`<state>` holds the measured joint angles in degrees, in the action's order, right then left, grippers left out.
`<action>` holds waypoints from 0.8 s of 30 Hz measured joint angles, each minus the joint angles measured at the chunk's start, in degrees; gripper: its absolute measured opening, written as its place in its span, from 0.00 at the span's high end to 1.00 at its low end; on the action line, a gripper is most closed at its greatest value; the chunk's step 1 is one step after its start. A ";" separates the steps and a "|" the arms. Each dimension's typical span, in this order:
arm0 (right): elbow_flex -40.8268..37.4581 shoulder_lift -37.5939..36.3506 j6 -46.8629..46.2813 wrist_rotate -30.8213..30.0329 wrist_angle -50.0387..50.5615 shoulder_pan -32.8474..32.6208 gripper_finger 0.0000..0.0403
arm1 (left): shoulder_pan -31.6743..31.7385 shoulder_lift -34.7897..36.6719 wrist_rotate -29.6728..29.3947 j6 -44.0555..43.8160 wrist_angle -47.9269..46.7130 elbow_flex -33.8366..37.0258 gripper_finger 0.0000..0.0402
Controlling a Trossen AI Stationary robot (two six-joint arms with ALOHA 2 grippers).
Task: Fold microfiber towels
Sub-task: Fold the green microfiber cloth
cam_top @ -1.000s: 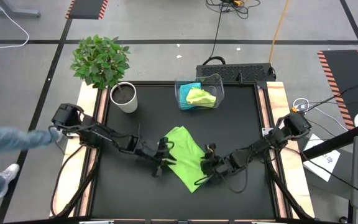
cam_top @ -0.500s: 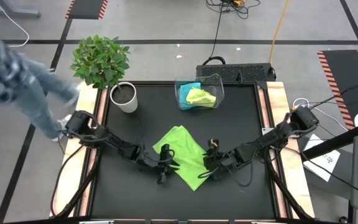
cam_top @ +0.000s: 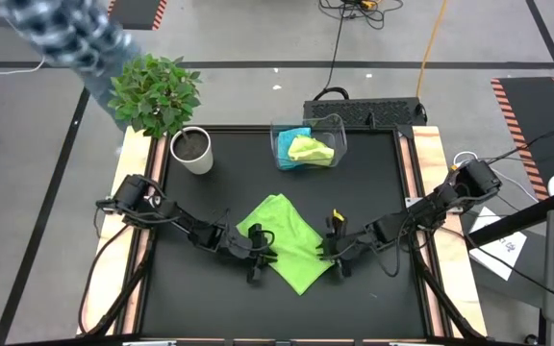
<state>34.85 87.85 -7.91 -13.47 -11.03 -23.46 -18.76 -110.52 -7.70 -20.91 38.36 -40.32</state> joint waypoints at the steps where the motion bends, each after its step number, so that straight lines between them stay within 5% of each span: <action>1: -0.68 0.00 -0.75 0.54 -1.63 0.00 0.81 | -0.02 0.00 0.01 -0.62 -0.82 0.00 0.80; 13: -2.97 1.76 -7.44 6.17 -5.99 -1.49 0.81 | 0.20 0.35 -1.68 -5.07 -7.50 -0.20 0.80; 24: -0.82 13.94 -5.28 15.36 -22.90 -0.81 0.81 | 0.22 1.33 -1.80 -7.71 -14.12 -0.20 0.80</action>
<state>34.03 101.79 -13.19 1.89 -33.93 -24.28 -18.55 -109.19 -9.51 -28.62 24.24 -40.51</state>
